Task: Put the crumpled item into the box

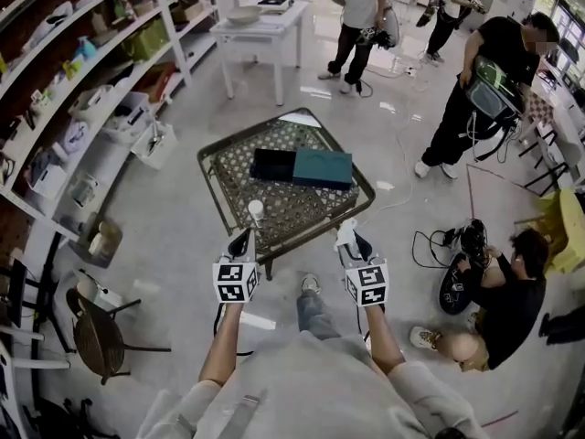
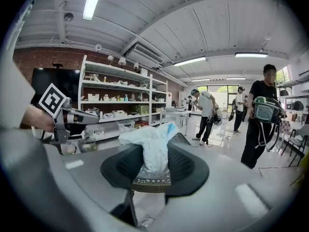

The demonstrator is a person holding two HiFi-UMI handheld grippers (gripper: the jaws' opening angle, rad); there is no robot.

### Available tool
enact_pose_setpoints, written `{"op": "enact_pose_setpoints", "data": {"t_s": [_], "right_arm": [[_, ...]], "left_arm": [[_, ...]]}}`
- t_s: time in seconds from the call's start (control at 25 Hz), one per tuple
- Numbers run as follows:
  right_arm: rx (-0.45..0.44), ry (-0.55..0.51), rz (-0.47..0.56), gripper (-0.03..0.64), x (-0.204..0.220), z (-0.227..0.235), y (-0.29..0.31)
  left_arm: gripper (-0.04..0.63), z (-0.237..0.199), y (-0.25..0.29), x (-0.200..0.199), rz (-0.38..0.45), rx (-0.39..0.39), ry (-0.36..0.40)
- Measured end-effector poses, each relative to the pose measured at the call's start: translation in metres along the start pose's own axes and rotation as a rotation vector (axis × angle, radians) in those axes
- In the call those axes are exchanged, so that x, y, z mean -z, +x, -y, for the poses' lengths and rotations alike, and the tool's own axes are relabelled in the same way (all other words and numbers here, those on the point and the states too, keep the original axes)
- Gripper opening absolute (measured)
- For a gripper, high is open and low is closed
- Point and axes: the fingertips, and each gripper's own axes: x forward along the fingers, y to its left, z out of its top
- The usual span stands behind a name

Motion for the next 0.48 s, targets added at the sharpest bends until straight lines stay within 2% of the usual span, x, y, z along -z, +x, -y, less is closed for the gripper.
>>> {"op": "enact_pose_setpoints", "data": {"t_s": [0.48], "right_arm": [[-0.078, -0.004, -0.011, 0.135, -0.039, 0.074, 0.129]], "left_arm": [[0.006, -0.036, 0.127, -0.050, -0.017, -0.060, -0.006]]}}
